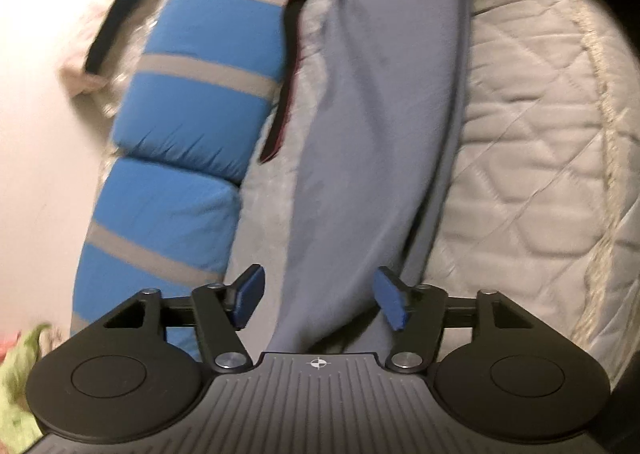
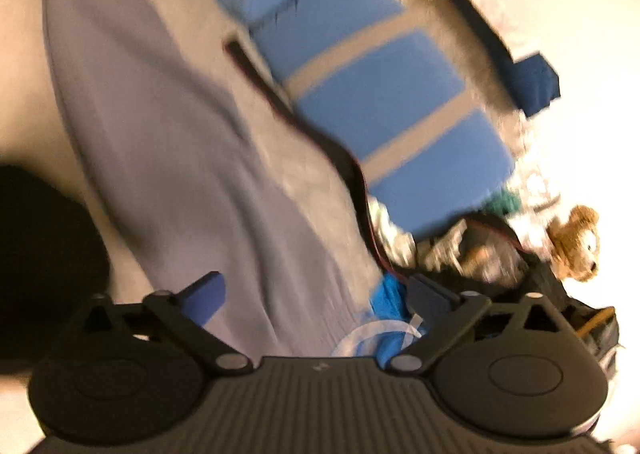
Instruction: Fold clothes
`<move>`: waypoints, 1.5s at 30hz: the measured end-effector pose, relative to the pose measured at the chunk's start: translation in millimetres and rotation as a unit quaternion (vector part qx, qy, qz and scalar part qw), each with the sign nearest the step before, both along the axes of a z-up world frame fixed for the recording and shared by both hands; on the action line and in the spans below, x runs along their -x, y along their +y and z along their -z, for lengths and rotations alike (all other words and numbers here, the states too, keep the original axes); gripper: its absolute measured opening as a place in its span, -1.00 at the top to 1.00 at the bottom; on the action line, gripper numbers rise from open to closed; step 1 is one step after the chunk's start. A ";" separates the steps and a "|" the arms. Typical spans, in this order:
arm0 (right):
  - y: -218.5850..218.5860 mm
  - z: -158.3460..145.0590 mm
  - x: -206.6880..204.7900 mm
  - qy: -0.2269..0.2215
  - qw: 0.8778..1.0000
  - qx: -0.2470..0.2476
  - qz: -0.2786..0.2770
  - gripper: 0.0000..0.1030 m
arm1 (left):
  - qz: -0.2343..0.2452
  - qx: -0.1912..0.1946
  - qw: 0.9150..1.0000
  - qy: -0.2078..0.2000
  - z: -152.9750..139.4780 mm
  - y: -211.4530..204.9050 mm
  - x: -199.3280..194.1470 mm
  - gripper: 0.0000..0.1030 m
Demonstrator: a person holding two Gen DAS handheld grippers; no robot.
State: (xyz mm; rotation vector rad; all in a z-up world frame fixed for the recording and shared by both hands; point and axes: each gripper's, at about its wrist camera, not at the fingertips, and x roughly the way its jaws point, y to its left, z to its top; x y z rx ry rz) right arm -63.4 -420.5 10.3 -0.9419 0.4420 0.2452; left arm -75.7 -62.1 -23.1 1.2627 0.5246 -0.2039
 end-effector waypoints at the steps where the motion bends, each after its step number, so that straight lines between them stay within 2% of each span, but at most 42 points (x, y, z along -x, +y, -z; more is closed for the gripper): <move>1: 14.7 -2.0 2.6 -0.005 1.000 -0.006 -0.012 -1.00 | -0.008 0.003 1.000 -0.004 -1.6 4.5 0.0 -0.17; 5: 77.2 0.1 16.5 -0.021 0.997 -0.014 -0.074 -1.00 | -0.038 0.017 0.999 -0.002 -5.1 21.1 -2.9 -0.17; 11: 160.1 23.4 31.4 -0.031 0.986 -0.014 -0.165 -1.00 | -0.066 0.026 0.997 -0.012 -0.9 40.9 -5.7 -0.17; 15: 199.2 39.7 32.2 -0.024 0.981 -0.025 -0.189 -1.00 | -0.072 0.023 0.997 -0.011 6.3 51.8 -16.4 -0.17; 19: 226.1 48.1 34.4 -0.017 0.979 -0.041 -0.202 -1.00 | -0.077 0.003 0.997 -0.001 13.6 65.4 -28.3 -0.14; 22: 239.2 52.5 33.5 -0.009 0.978 -0.052 -0.202 -1.00 | -0.063 -0.020 0.998 0.024 21.3 74.1 -31.8 0.00; 23: 242.2 53.6 31.8 -0.005 0.978 -0.058 -0.199 -1.00 | -0.058 -0.028 0.997 0.033 24.0 77.0 -32.7 0.16; 24: 245.2 54.7 29.8 -0.002 0.979 -0.063 -0.196 -1.00 | -0.056 -0.033 0.997 0.037 25.4 79.7 -32.8 0.52; 26: 250.7 57.1 27.1 0.004 0.979 -0.069 -0.193 -1.00 | -0.055 -0.039 0.997 0.041 26.7 85.0 -32.2 0.94; 35: 271.1 67.9 18.2 0.015 0.978 -0.068 -0.198 -1.00 | -0.056 0.012 0.998 0.011 -11.7 120.3 -5.3 0.95; 45: 305.7 71.6 12.4 0.020 0.975 -0.079 -0.205 -1.00 | -0.045 0.001 0.997 0.056 6.3 123.6 5.2 0.95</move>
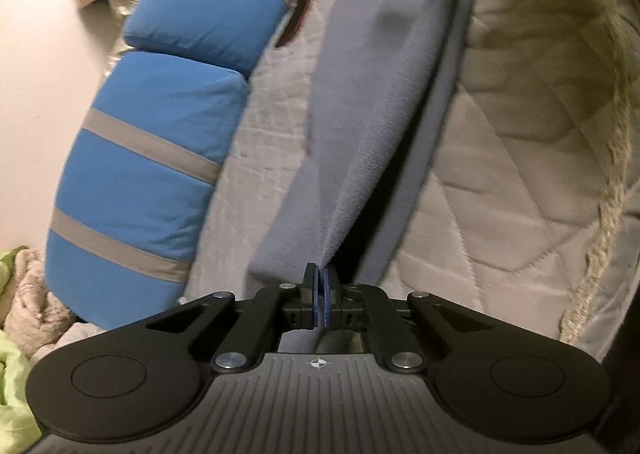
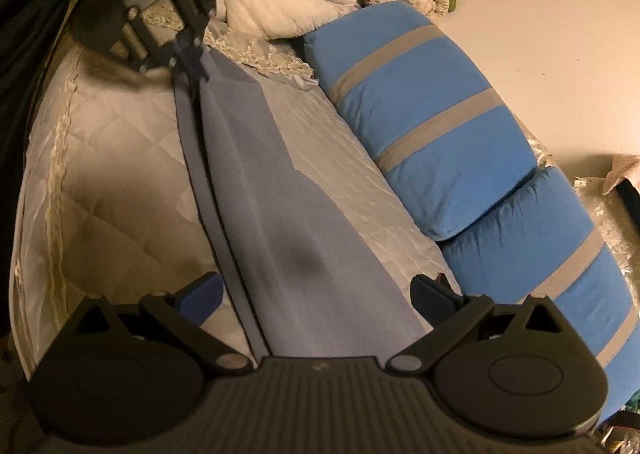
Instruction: Fold clothes
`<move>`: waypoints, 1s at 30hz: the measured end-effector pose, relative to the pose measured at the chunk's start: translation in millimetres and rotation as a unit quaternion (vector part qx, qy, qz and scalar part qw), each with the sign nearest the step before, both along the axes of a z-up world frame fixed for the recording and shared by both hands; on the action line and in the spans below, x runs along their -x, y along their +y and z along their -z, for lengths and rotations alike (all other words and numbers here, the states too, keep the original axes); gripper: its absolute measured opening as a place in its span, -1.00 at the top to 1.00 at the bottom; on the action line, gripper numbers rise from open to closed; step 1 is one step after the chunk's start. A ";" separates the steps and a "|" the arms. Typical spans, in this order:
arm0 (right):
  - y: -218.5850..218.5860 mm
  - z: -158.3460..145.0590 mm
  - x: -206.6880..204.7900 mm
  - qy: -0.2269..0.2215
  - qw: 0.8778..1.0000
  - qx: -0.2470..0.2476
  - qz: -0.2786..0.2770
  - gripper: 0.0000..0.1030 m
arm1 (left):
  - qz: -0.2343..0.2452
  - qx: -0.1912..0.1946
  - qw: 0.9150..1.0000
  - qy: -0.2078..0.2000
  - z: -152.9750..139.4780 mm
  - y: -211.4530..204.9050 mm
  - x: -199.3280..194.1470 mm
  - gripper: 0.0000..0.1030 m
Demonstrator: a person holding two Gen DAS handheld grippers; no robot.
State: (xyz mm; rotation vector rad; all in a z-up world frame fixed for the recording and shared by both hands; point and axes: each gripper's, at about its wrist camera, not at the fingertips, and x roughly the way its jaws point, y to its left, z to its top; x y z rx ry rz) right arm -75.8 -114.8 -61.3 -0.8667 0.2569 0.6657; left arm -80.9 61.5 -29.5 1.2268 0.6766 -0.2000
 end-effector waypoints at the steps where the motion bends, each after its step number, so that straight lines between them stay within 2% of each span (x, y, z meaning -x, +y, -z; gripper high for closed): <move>1: 3.1 -0.3 -0.2 0.002 1.000 -0.002 -0.001 -1.00 | -0.005 -0.001 1.000 0.000 0.7 3.1 -0.4 0.95; 7: 17.0 -1.4 -1.0 0.018 1.000 -0.018 -0.006 -1.00 | -0.042 0.001 0.999 -0.021 -6.4 32.0 -4.0 0.85; 8: 18.3 -1.0 -1.0 0.020 1.000 -0.020 -0.007 -1.00 | -0.049 0.001 0.999 -0.024 -7.5 36.8 -4.6 0.79; 9: 19.5 -0.7 -1.1 0.021 1.000 -0.021 -0.008 -1.00 | -0.055 0.002 0.998 -0.028 -8.7 41.6 -5.2 0.56; 11: 21.6 -0.2 -1.4 0.023 0.999 -0.022 -0.011 -1.00 | -0.068 0.003 0.997 -0.034 -11.1 51.2 -6.4 0.38; 16: 26.9 1.8 -1.0 0.027 0.999 -0.022 -0.015 -1.00 | -0.097 0.003 0.994 -0.049 -14.9 75.1 -10.7 0.38; 20: 29.1 2.9 -1.4 0.028 0.999 -0.022 -0.014 -1.00 | -0.092 -0.008 0.995 -0.033 -5.3 81.3 -16.8 0.38; 26: 30.8 3.4 -3.5 0.032 0.999 -0.021 -0.011 -1.00 | -0.069 -0.053 0.996 -0.012 20.4 83.0 -13.7 0.38; 30: 31.9 5.2 -2.8 0.034 0.999 -0.020 -0.011 -1.00 | -0.044 -0.098 0.994 -0.023 37.0 84.3 -10.1 0.38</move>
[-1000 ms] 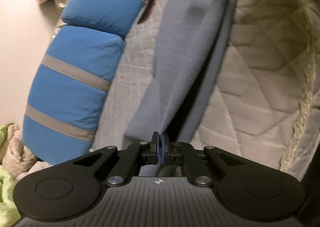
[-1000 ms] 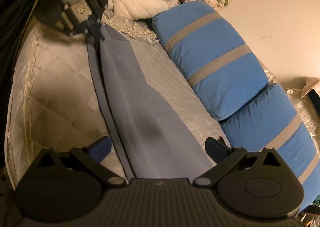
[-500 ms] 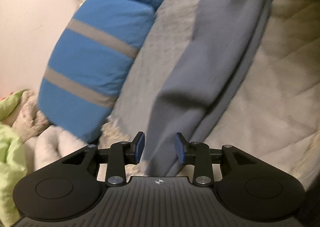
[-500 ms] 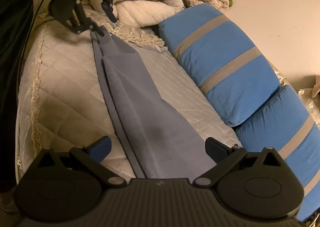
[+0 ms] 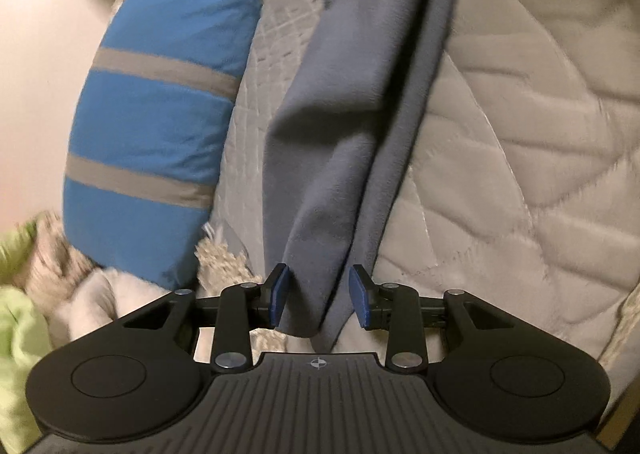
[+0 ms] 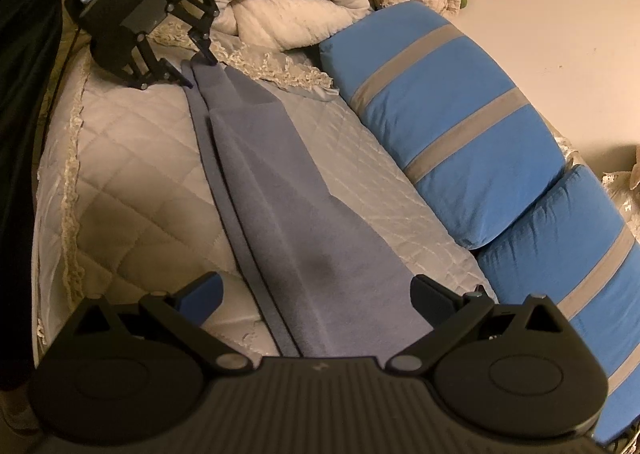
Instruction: Fold clothes
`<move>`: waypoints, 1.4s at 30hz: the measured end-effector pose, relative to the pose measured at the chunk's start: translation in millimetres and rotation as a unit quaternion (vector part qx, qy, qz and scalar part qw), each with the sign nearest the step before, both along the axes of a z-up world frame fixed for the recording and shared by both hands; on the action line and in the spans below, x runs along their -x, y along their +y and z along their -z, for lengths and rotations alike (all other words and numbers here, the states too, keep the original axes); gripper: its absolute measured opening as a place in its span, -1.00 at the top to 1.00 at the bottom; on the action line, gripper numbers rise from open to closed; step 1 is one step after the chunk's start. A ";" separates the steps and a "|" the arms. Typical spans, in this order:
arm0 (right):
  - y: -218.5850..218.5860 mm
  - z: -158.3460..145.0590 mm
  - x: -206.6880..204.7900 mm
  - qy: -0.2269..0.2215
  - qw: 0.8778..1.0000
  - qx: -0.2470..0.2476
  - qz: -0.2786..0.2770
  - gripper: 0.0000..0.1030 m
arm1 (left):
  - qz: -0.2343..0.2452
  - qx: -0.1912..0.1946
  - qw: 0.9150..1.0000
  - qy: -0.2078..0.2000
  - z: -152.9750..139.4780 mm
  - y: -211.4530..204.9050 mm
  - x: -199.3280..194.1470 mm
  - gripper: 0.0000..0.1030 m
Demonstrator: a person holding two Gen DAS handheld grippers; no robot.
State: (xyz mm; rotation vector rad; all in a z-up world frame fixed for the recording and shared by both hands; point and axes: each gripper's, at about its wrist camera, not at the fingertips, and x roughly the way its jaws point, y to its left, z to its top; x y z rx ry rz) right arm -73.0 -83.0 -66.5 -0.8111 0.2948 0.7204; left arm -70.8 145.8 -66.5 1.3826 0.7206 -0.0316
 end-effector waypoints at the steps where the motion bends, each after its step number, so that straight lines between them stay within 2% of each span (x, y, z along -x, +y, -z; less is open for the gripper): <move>1: 0.4 0.6 0.6 0.000 1.000 0.001 -0.001 -1.00 | 0.004 -0.005 1.000 0.000 1.4 0.3 -0.5 0.38; 2: 0.8 1.2 1.2 0.000 1.000 0.002 -0.001 -1.00 | 0.007 -0.008 1.000 0.001 2.0 0.6 -1.4 0.40; 3: 1.2 1.6 1.9 0.000 1.000 0.002 -0.002 -1.00 | 0.009 -0.008 1.000 0.003 1.6 1.4 -1.9 0.51; 5: 2.0 2.2 3.3 0.000 1.000 0.003 -0.004 -1.00 | 0.009 -0.004 1.000 0.005 -1.1 4.1 -2.0 0.94; 13: 2.7 2.8 2.0 0.006 1.000 -0.001 -0.004 -1.00 | -0.017 0.015 1.000 0.007 -20.4 26.8 3.3 0.95; 18: 4.2 3.4 1.7 0.012 1.000 -0.003 -0.003 -1.00 | -0.015 0.021 0.999 0.024 -15.8 35.0 6.4 0.94; 24: 5.3 3.9 3.3 0.009 1.000 -0.002 -0.003 -1.00 | -0.032 0.024 0.999 0.026 -17.0 40.7 5.7 0.89; 28: 4.5 4.0 3.0 0.009 1.000 -0.006 0.000 -1.00 | -0.076 0.085 0.992 0.055 -34.8 49.9 2.0 0.84; 29: 4.0 4.1 2.6 0.010 1.000 -0.008 0.001 -1.00 | -0.085 0.121 0.987 0.059 -44.4 53.6 1.4 0.72; 30: 3.6 4.3 2.1 0.012 1.000 -0.009 0.002 -1.00 | -0.091 0.168 0.980 0.061 -56.7 58.0 1.2 0.47; 31: 3.3 4.6 1.4 0.013 1.000 -0.010 0.003 -1.00 | -0.100 0.225 0.968 0.056 -71.5 64.5 0.1 0.34; 32: 2.9 5.2 0.9 0.014 1.000 -0.011 0.004 -1.00 | -0.113 0.281 0.952 0.045 -84.5 73.4 -3.7 0.19; 34: 3.4 6.8 0.6 0.017 1.000 -0.010 0.005 -1.00 | -0.144 0.380 0.913 0.023 -106.9 92.5 -13.7 0.15; 35: 3.8 7.9 0.8 0.018 1.000 -0.009 0.004 -1.00 | -0.160 0.415 0.895 0.012 -112.9 102.1 -20.8 0.14; 36: 4.2 8.9 1.5 0.018 1.000 -0.009 0.004 -1.00 | -0.177 0.443 0.879 0.001 -115.9 111.9 -29.2 0.14; 37: 4.7 9.9 2.1 0.018 1.000 -0.008 0.004 -1.00 | -0.193 0.461 0.866 -0.002 -114.6 119.5 -38.6 0.14; 42: 2.8 10.3 2.8 0.021 1.000 -0.009 0.004 -1.00 | -0.264 0.525 0.809 0.025 -88.4 149.2 -85.4 0.15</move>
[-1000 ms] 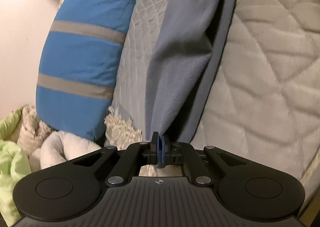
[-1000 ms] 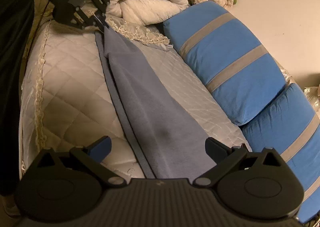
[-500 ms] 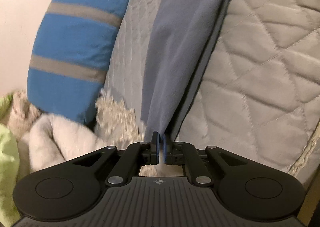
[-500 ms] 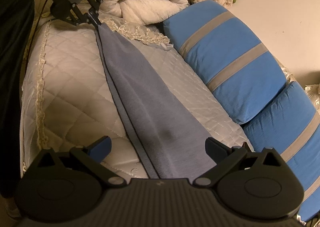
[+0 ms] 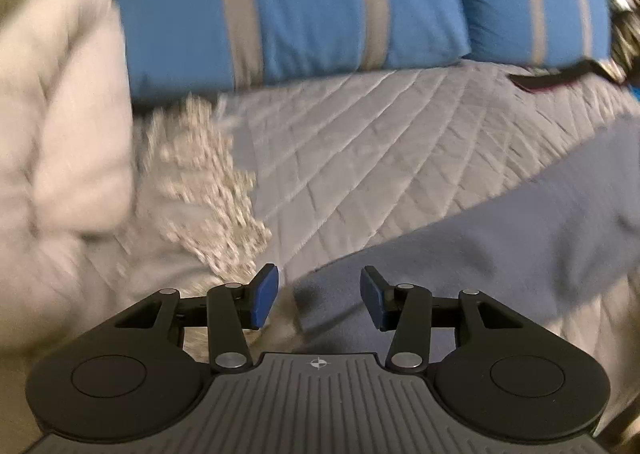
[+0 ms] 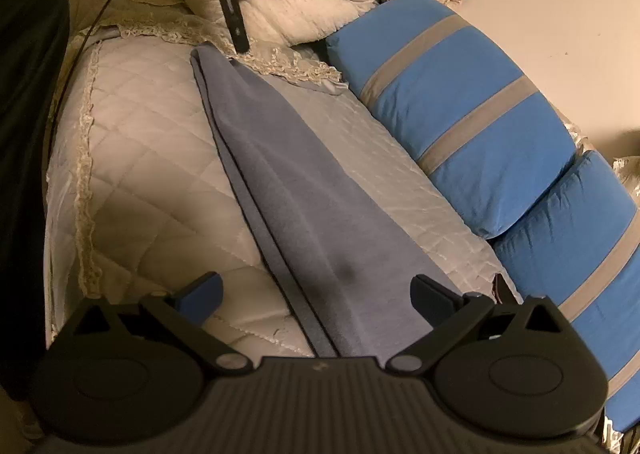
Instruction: Fold clothes
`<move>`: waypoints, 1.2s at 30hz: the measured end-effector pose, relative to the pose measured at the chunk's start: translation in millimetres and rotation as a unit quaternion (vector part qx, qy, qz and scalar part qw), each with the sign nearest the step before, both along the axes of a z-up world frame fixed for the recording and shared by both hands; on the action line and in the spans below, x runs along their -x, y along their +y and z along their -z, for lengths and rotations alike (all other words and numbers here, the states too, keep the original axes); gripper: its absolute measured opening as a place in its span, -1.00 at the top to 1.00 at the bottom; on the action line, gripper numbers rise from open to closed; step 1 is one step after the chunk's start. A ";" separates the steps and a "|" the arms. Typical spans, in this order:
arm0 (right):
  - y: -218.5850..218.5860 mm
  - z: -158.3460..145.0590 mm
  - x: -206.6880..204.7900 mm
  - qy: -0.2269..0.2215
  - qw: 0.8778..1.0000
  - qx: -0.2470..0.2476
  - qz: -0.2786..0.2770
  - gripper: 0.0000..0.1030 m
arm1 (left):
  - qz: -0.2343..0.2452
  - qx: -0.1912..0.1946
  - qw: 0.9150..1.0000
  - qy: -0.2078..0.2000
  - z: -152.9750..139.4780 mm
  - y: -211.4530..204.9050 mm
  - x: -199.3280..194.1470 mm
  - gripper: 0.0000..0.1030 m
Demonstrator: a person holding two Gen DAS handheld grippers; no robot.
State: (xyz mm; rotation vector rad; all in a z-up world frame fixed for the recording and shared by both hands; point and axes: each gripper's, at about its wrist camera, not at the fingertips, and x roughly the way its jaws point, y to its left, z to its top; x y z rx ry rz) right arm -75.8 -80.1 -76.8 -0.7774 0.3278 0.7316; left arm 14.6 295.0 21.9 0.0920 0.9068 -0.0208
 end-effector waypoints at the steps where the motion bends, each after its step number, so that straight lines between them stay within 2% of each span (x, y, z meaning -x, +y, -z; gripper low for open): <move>1: -0.5 0.0 -0.3 0.001 1.000 0.000 0.001 -1.00 | -0.008 0.011 1.000 0.010 6.8 4.8 -6.6 0.16; 2: -1.1 0.0 -0.5 0.002 1.000 -0.001 0.001 -1.00 | -0.017 0.025 0.999 0.020 13.2 9.8 -11.5 0.17; 4: -2.2 0.0 -1.1 0.003 1.000 -0.001 0.003 -1.00 | -0.030 0.060 0.997 0.036 23.7 20.6 -17.3 0.60; 5: -2.8 0.0 -1.6 0.004 1.000 -0.001 0.003 -1.00 | -0.033 0.074 0.996 0.035 24.7 24.6 -16.8 0.92; 7: -4.0 0.6 -2.7 0.004 1.000 -0.002 0.004 -1.00 | -0.038 0.082 0.996 0.026 22.6 29.4 -15.2 0.94; 10: -5.2 1.2 -3.4 0.007 1.000 -0.005 0.006 -1.00 | -0.036 0.046 0.998 0.008 14.0 27.8 -14.9 0.94; 13: -5.8 1.6 -4.0 0.010 1.000 -0.008 0.009 -1.00 | -0.028 0.003 0.999 -0.014 6.3 21.7 -14.8 0.91; 16: -7.0 0.8 -4.5 0.012 1.000 -0.011 0.011 -1.00 | -0.045 -0.017 0.999 -0.009 4.9 17.0 -13.6 0.79; 17: -7.5 0.3 -4.4 0.012 1.000 -0.011 0.012 -1.00 | -0.057 -0.013 0.998 -0.002 4.1 17.7 -12.9 0.77; 19: -8.4 0.0 -4.5 0.012 1.000 -0.013 0.012 -1.00 | -0.086 -0.001 0.996 -0.001 -0.1 21.3 -5.9 0.57; 21: -9.1 0.2 -4.4 0.012 1.000 -0.014 0.012 -1.00 | -0.114 0.019 0.993 -0.001 -5.0 25.7 3.2 0.22; 25: -10.1 1.4 -3.7 0.013 1.000 -0.021 0.014 -1.00 | -0.167 0.092 0.982 0.007 -12.1 33.8 25.4 0.11; 28: -10.9 1.5 -3.2 0.017 0.999 -0.029 0.017 -1.00 | -0.207 0.157 0.966 0.020 -10.7 39.1 39.2 0.03; 31: -11.8 1.6 -1.7 0.018 0.999 -0.034 0.019 -1.00 | -0.247 0.233 0.940 0.037 0.4 46.8 49.9 0.01; 33: -13.3 1.4 0.1 0.017 0.999 -0.036 0.019 -1.00 | -0.278 0.297 0.912 0.049 15.1 54.8 55.6 0.01; 36: -15.3 0.8 2.6 0.016 0.999 -0.038 0.018 -1.00 | -0.329 0.383 0.862 0.050 38.3 63.3 66.5 -0.04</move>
